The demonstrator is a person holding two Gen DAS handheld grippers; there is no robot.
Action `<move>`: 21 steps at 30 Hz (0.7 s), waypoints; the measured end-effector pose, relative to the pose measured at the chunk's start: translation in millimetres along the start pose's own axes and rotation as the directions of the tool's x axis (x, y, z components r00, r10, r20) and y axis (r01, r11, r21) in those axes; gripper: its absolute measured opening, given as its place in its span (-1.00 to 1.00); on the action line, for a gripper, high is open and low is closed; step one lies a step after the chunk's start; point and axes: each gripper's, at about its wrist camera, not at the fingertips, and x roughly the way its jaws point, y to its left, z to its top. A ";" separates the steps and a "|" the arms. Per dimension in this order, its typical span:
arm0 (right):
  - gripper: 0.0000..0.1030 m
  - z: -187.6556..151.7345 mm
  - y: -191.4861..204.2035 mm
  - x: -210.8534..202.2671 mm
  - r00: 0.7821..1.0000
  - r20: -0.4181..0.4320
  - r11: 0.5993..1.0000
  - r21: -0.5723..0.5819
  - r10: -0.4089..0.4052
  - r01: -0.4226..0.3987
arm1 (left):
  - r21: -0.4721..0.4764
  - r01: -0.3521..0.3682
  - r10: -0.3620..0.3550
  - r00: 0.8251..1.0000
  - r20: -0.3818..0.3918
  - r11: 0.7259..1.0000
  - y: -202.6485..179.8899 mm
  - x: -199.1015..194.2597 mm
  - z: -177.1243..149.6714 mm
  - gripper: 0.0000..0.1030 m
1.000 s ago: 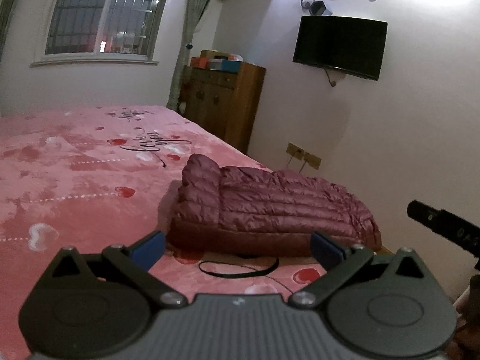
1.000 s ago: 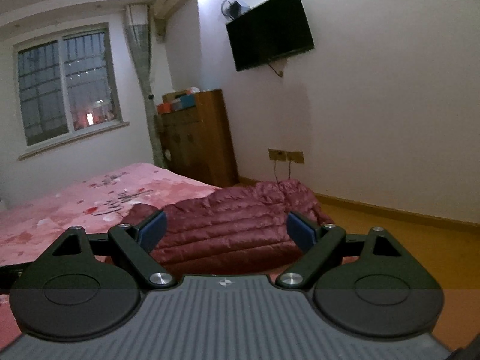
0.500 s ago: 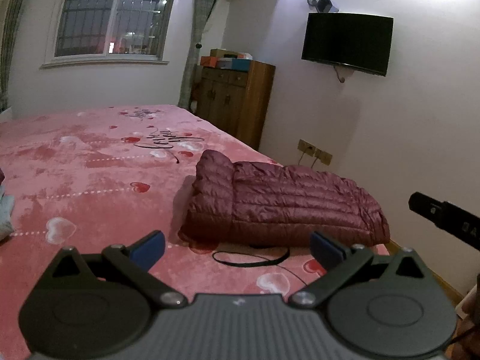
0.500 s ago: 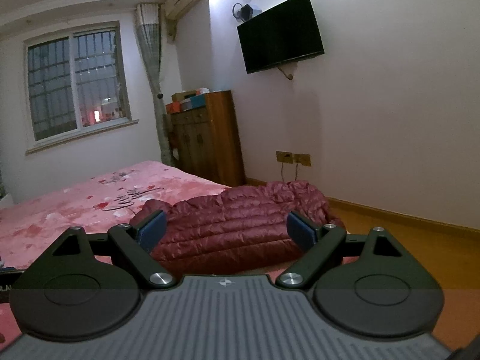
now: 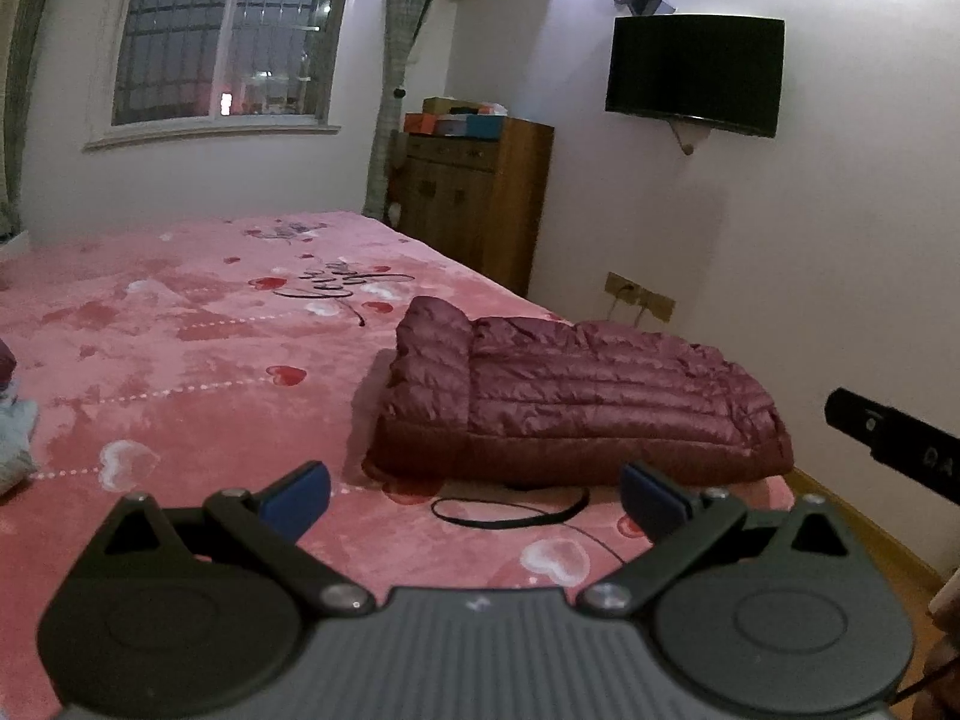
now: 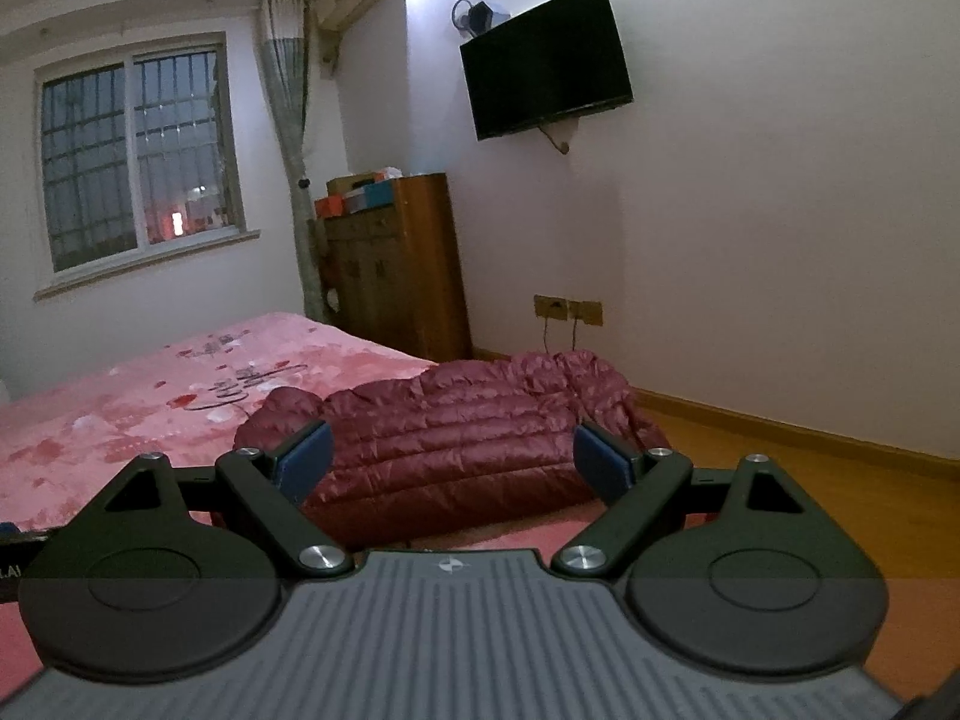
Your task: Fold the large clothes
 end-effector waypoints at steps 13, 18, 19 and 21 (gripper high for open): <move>1.00 0.5 3.8 7.8 1.000 -0.008 1.000 -0.012 -0.002 0.002 | 0.030 -0.054 0.054 0.999 0.008 0.998 -9.3 3.7 -2.8 0.98; 1.00 1.7 4.0 9.2 1.000 -0.014 1.000 -0.015 0.000 -0.001 | 0.043 -0.057 0.057 0.998 0.011 0.997 -13.5 3.3 -3.8 0.98; 1.00 2.0 4.3 9.6 1.000 -0.014 1.000 -0.016 0.001 -0.002 | 0.042 -0.056 0.055 0.998 0.010 0.998 -13.5 3.1 -3.9 0.98; 1.00 2.8 4.7 10.5 1.000 -0.012 1.000 -0.016 0.001 -0.002 | 0.042 -0.054 0.054 0.998 0.009 0.998 -14.5 3.7 -4.2 0.98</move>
